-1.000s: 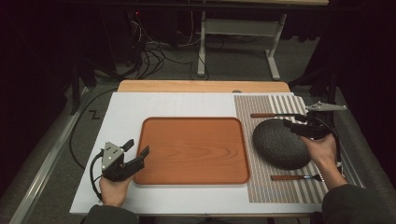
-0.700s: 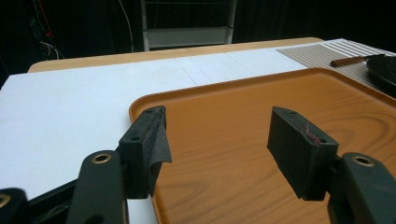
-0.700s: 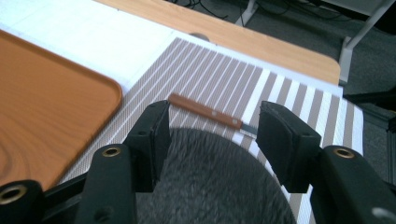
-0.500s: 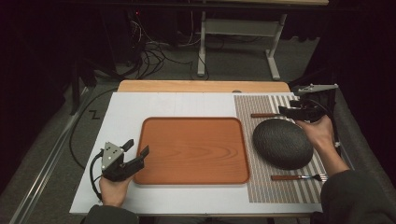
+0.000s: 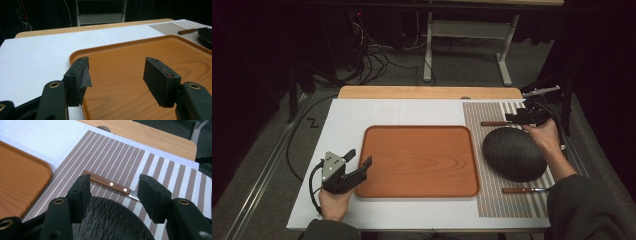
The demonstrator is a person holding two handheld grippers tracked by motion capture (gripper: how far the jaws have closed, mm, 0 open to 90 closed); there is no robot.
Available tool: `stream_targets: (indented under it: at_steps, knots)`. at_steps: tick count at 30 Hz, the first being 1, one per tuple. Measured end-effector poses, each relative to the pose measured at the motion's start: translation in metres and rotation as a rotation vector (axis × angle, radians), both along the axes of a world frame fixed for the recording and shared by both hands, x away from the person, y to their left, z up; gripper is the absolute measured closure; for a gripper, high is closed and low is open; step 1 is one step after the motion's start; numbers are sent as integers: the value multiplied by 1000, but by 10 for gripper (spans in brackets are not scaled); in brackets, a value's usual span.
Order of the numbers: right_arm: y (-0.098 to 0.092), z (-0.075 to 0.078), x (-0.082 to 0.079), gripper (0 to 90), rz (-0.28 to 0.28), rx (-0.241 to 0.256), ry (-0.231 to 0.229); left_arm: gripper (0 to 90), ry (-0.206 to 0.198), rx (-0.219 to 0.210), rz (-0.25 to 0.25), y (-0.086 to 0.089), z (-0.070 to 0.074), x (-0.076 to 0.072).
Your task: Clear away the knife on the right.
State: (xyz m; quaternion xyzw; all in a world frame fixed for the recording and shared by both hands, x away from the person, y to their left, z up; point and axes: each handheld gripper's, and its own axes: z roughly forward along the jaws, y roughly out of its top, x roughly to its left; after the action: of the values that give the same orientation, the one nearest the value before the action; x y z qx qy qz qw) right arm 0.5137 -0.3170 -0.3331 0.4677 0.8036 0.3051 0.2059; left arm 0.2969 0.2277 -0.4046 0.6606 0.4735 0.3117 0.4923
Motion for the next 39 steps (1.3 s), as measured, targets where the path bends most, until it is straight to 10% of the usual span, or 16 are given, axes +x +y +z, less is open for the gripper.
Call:
stream_targets:
  at_steps: [12,20,39]
  knots:
    - [21,13,21,463,43,-61,40,373,-6,-4,5,1,0,-2]
    - [33,-19,39,461,46,-105,141,373,-4,-3,2,1,0,-1]
    - [57,-55,57,436,92,-194,185,372,1,2,-14,-1,0,0]
